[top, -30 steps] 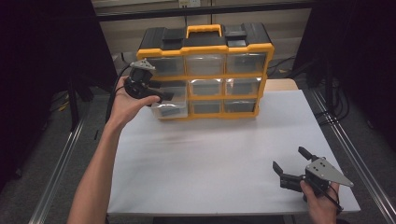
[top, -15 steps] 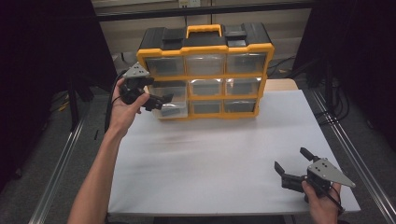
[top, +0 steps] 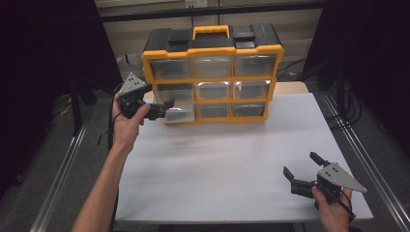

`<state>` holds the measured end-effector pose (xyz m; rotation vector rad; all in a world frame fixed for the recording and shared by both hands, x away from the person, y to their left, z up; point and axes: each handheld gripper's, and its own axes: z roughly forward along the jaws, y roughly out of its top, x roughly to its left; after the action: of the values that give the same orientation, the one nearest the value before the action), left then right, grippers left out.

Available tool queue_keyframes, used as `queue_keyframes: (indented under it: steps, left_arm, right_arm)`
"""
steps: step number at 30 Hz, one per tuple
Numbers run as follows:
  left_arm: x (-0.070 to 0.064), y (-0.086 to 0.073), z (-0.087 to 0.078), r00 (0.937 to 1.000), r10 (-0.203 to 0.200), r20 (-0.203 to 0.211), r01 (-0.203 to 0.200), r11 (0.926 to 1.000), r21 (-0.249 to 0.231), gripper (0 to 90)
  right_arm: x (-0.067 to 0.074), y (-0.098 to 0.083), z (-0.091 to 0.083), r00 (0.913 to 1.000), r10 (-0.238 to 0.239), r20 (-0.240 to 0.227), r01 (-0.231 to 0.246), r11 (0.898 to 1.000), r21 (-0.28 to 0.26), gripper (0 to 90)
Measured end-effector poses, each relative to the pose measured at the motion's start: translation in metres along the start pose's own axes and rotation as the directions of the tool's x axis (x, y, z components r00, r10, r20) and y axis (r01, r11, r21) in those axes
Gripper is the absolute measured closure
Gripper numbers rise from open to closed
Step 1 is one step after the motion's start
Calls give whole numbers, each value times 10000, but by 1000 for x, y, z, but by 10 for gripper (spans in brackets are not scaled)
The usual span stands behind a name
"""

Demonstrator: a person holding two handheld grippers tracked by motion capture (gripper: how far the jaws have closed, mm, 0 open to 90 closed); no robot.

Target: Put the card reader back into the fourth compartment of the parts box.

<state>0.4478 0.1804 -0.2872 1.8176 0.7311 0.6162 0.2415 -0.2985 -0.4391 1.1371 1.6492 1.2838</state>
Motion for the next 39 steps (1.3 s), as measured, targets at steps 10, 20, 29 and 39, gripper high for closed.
queue_keyframes:
  steps: [10, 20, 29, 39]
  left_arm:
    - [-2, -15, -16, 9989, -260, -379, 233, 9973, -701, 38]
    - [-8, -37, -28, 9968, -526, -610, 446, 9912, -1247, 35]
    - [-23, -61, -35, 9972, -399, -630, 334, 9942, -1018, 25]
    - [-42, -82, -47, 9935, -1070, -387, 1024, 9890, -1072, 22]
  right_arm:
    - [2, 1, 0, 10000, 1, 0, -1, 10000, 8, 11]
    - [3, 1, 1, 10000, -54, -14, 54, 10000, 22, 11]
    - [4, 2, 1, 10000, -93, -8, 93, 10000, -4, 11]
    - [4, 2, 1, 10000, -96, -26, 96, 10000, 12, 11]
